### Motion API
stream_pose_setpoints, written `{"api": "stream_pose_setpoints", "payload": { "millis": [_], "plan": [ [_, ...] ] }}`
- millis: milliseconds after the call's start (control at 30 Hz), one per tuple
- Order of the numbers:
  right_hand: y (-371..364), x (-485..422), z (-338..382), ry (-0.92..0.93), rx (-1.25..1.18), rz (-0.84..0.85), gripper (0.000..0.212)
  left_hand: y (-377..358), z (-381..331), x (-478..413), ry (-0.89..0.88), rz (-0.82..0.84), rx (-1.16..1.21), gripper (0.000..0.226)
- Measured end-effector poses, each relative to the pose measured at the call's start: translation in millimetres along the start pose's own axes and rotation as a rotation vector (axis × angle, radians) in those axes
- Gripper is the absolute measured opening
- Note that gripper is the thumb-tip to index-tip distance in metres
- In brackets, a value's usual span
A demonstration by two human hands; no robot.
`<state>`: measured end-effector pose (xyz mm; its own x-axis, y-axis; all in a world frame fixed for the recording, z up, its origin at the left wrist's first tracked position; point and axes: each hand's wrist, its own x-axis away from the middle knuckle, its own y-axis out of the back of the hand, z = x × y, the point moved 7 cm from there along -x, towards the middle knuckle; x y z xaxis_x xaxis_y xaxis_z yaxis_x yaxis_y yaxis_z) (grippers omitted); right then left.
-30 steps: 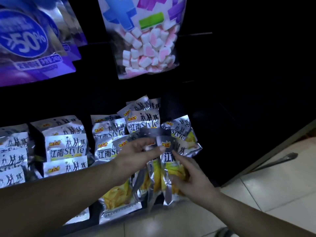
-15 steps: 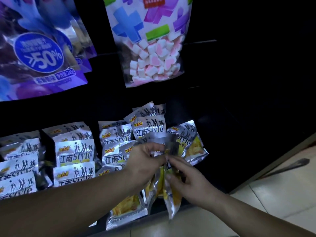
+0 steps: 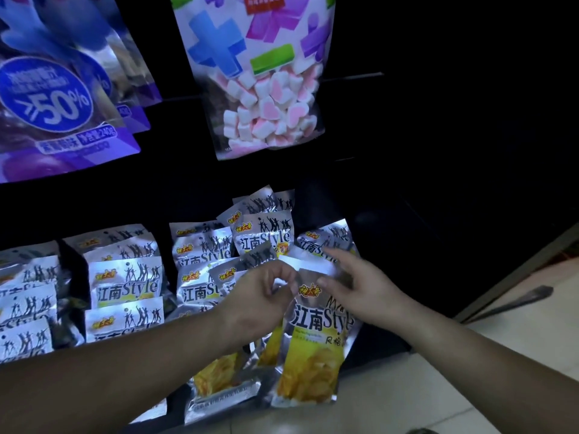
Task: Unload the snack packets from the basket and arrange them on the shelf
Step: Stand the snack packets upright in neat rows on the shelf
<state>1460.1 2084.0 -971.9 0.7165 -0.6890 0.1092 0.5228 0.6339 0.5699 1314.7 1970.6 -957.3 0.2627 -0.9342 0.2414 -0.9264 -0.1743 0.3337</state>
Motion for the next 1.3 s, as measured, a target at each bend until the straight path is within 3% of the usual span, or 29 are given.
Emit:
{"api": "stream_pose_setpoints", "payload": {
  "millis": [67, 133, 333, 467, 600, 800, 1000, 1133, 1300],
  "plan": [
    [-0.3, -2.4, -4.7, -0.016, -0.109, -0.006, 0.023, -0.6, -0.1, -1.0, -0.003, 0.001, -0.001, 0.025],
    [3.3, -2.8, -5.2, -0.005, -0.167, -0.064, 0.015, -1.7, 1.2, -1.7, -0.009, 0.008, 0.007, 0.030],
    [11.5, -3.3, -2.0, -0.080, -0.223, -0.162, 0.022, -4.1, -6.1, -1.4, -0.055, -0.036, 0.085, 0.021],
    [11.0, -2.5, -4.1, -0.109, -0.268, -0.170, 0.027, 4.9, 2.8, -5.6, -0.047, -0.104, 0.140, 0.034],
    [5.1, -0.5, -9.8, -0.156, -0.319, -0.125, 0.028, -0.9, 8.4, -0.6, -0.020, 0.017, 0.076, 0.022],
    [3.3, -2.7, -12.7, -0.178, -0.480, -0.071, 0.022, -4.7, 8.3, -2.6, 0.101, 0.095, 0.068, 0.026],
    [-8.3, -13.6, -23.7, -0.235, -0.481, -0.100, 0.041, 2.8, 21.0, -9.4, 0.078, -0.087, 0.009, 0.027],
    [4.9, -28.9, -59.5, -0.330, -0.445, -0.292, 0.028, 25.6, 41.1, -18.3, 0.112, -0.251, -0.050, 0.040],
    [-14.0, -51.8, -117.3, -0.342, -0.212, -0.137, 0.017, 43.6, 66.2, -25.4, 0.162, -0.314, 0.007, 0.035]
  ]
}}
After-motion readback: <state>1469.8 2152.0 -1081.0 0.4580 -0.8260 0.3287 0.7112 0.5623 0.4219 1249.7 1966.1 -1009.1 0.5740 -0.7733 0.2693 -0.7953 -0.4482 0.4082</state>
